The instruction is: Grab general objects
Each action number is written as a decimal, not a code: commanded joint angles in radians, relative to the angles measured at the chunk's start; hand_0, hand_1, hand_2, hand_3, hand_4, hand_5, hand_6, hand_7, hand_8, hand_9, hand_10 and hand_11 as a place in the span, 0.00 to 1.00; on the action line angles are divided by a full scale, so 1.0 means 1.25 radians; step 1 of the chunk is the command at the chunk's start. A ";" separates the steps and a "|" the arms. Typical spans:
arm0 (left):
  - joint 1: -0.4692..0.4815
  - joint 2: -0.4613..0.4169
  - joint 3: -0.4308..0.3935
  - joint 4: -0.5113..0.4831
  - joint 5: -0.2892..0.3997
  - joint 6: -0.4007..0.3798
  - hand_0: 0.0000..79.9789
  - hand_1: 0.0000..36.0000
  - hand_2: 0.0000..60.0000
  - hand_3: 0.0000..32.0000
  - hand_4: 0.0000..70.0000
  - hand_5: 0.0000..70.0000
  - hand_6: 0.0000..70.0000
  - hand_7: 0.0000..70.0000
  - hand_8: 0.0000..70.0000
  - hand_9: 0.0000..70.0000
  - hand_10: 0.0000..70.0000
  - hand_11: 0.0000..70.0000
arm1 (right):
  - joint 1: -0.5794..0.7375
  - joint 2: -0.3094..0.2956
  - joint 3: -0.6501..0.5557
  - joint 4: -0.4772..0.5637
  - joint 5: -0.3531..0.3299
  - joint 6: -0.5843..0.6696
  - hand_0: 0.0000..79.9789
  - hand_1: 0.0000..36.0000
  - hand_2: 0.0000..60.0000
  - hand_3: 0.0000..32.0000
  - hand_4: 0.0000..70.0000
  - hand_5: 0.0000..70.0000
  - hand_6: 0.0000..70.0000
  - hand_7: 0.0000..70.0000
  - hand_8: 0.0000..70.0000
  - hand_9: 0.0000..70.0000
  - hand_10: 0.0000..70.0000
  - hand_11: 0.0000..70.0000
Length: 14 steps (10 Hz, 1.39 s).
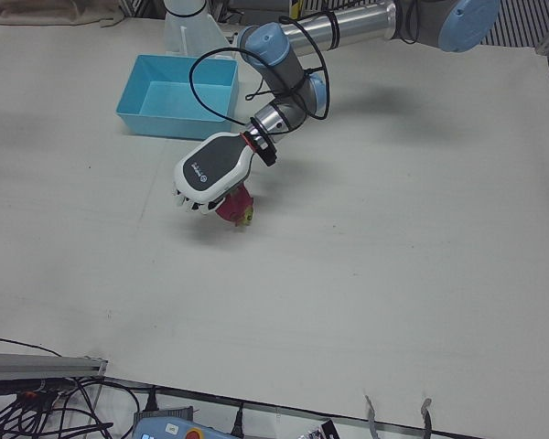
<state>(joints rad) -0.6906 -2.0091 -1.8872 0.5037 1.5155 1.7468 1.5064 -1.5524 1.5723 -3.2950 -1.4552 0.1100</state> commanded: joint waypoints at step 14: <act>0.011 0.034 0.117 -0.111 -0.004 0.057 0.67 0.77 0.45 1.00 0.00 0.05 0.00 0.21 0.01 0.02 0.21 0.34 | 0.000 0.000 -0.001 0.000 0.001 0.000 0.00 0.00 0.00 0.00 0.00 0.00 0.00 0.00 0.00 0.00 0.00 0.00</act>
<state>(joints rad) -0.6781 -1.9718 -1.7522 0.3758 1.5110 1.8171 1.5061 -1.5524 1.5716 -3.2950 -1.4553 0.1105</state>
